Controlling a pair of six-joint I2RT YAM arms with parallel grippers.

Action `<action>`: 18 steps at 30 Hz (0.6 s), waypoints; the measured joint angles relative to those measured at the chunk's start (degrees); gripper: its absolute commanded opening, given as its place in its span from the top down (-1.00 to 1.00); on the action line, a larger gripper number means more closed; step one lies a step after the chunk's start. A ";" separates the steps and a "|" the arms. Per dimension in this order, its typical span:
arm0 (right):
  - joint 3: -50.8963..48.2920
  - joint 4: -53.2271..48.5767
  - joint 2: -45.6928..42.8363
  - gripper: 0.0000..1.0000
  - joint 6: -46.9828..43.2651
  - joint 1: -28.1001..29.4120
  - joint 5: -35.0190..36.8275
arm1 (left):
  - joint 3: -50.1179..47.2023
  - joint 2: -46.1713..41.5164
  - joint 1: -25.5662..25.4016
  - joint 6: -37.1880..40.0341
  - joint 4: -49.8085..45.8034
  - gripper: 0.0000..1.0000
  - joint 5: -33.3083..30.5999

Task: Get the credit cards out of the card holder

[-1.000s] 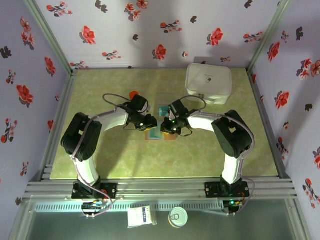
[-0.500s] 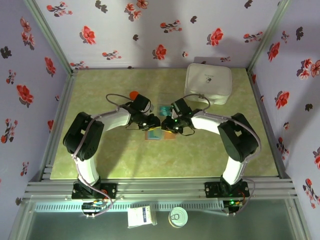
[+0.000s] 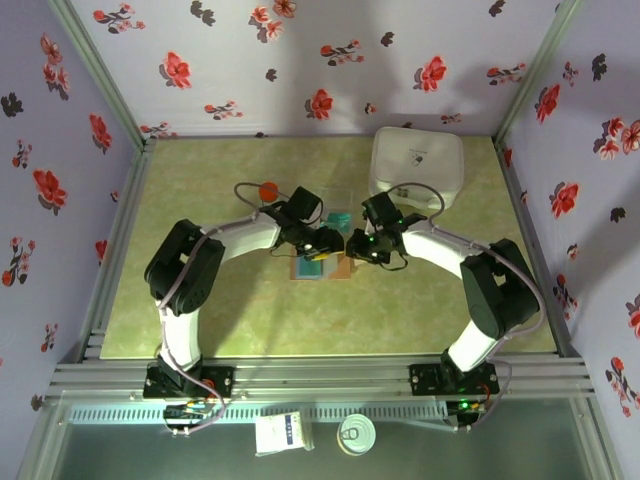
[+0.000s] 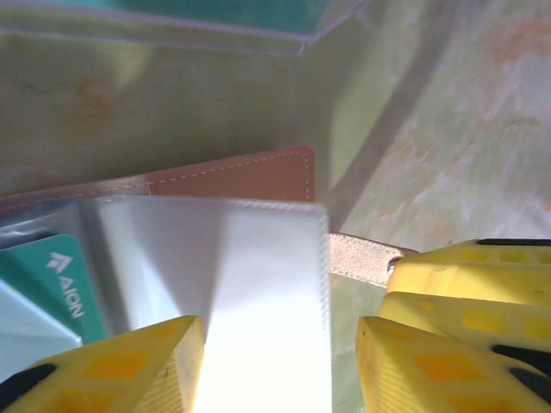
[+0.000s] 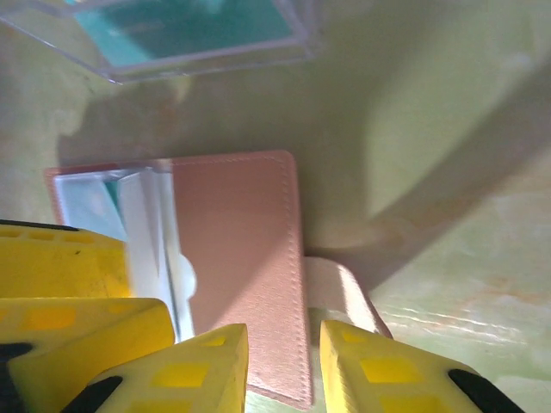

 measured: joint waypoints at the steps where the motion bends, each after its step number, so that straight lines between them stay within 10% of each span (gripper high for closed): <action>1: -0.17 -0.37 0.00 0.41 0.00 0.00 0.39 | 0.13 0.63 -0.20 -0.11 0.00 -0.10 0.11; 18: -0.92 -0.46 -4.66 0.46 0.17 -0.33 -1.03 | 2.03 0.70 -0.28 -0.26 -1.66 -0.08 -0.72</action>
